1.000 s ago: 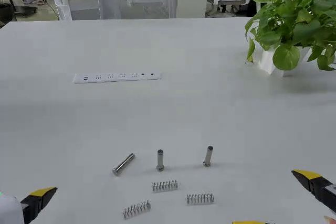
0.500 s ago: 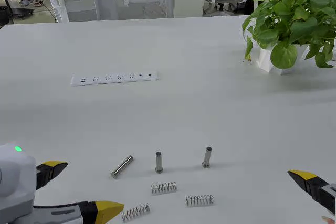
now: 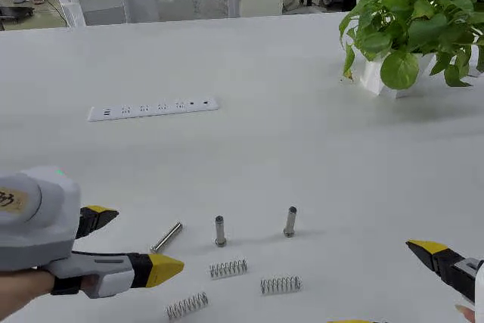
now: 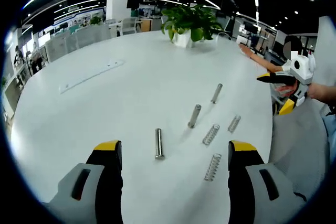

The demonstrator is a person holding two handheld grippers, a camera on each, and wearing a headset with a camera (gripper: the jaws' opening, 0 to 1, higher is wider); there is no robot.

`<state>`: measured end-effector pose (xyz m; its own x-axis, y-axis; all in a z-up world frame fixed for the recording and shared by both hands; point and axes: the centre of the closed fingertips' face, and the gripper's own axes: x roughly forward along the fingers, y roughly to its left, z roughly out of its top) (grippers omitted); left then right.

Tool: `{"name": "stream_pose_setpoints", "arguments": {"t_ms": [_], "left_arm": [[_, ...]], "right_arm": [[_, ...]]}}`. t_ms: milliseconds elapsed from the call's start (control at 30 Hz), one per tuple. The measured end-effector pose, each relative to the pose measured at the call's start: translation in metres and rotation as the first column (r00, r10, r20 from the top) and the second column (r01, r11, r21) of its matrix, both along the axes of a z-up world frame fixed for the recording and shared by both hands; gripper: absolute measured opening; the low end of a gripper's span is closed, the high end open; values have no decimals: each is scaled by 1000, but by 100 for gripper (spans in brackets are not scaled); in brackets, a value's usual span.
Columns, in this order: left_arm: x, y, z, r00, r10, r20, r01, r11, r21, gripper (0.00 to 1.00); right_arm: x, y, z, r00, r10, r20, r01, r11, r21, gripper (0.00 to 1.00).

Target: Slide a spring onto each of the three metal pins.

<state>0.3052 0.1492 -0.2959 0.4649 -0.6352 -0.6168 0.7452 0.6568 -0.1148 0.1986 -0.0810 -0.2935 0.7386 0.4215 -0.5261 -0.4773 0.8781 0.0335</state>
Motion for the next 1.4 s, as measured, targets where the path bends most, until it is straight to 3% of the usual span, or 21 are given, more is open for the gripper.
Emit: {"name": "stream_pose_setpoints", "arguments": {"t_ms": [367, 667, 1133, 1400], "left_arm": [[9, -8, -10, 1000, -18, -22, 18, 999, 27, 80], [17, -13, -24, 999, -13, -44, 16, 998, 55, 73], [33, -17, -33, 1000, 7, -29, -4, 996, 95, 52], [38, -17, -45, 998, 15, -59, -6, 990, 141, 36]], "right_arm": [[1, -1, 0, 1000, -9, -1, 9, 1000, 9, 95], [1, -2, -1, 1000, -12, -3, 12, 1000, 13, 95], [2, -2, -1, 1000, -17, -2, 17, 1000, 19, 95], [2, -3, 0, 1000, -24, -1, 24, 999, 25, 95]]}}
